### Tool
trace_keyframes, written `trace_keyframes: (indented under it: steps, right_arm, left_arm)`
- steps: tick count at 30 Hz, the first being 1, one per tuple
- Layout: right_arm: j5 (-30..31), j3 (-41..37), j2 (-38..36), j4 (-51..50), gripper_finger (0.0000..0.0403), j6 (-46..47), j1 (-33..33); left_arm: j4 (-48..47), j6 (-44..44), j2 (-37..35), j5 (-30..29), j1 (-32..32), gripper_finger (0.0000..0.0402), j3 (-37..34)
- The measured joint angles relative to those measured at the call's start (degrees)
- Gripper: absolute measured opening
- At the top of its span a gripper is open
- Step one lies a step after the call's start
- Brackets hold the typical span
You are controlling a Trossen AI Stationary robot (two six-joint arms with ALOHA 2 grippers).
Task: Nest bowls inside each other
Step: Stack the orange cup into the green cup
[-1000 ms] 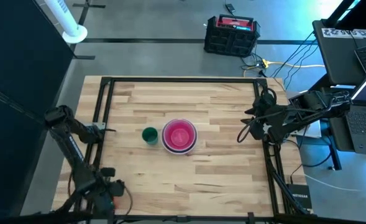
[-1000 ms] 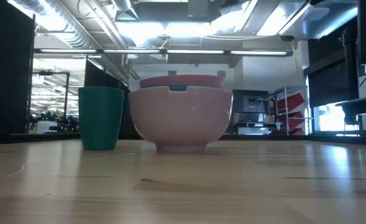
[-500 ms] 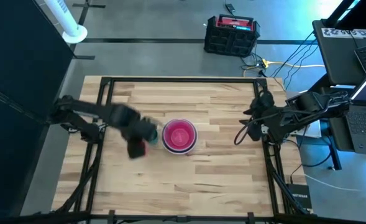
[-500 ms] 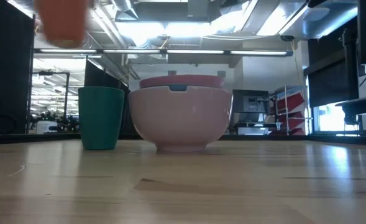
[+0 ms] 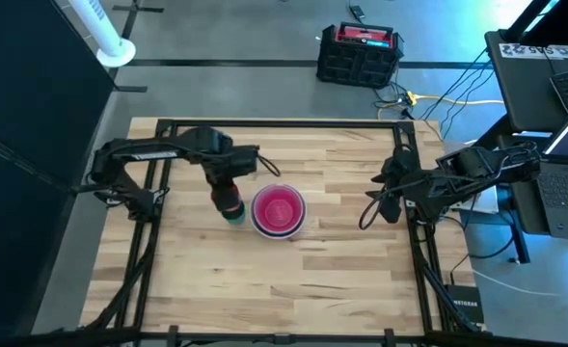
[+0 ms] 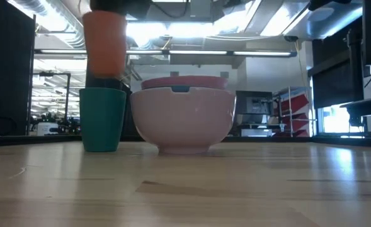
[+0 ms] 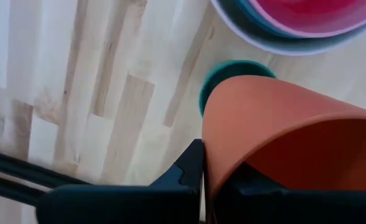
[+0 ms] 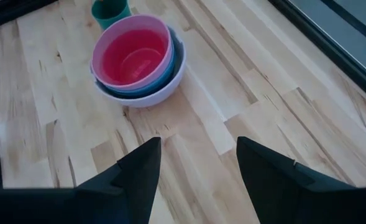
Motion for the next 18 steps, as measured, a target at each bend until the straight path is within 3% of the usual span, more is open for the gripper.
trace_keyframes:
  steps: [18]
  right_arm:
    - [-0.36, 0.00, -0.10, 0.04, 0.0200, -0.03, 0.00]
  left_arm:
    - [8.01, 4.42, 1.55, 0.65, -0.81, 0.0000, -8.25]
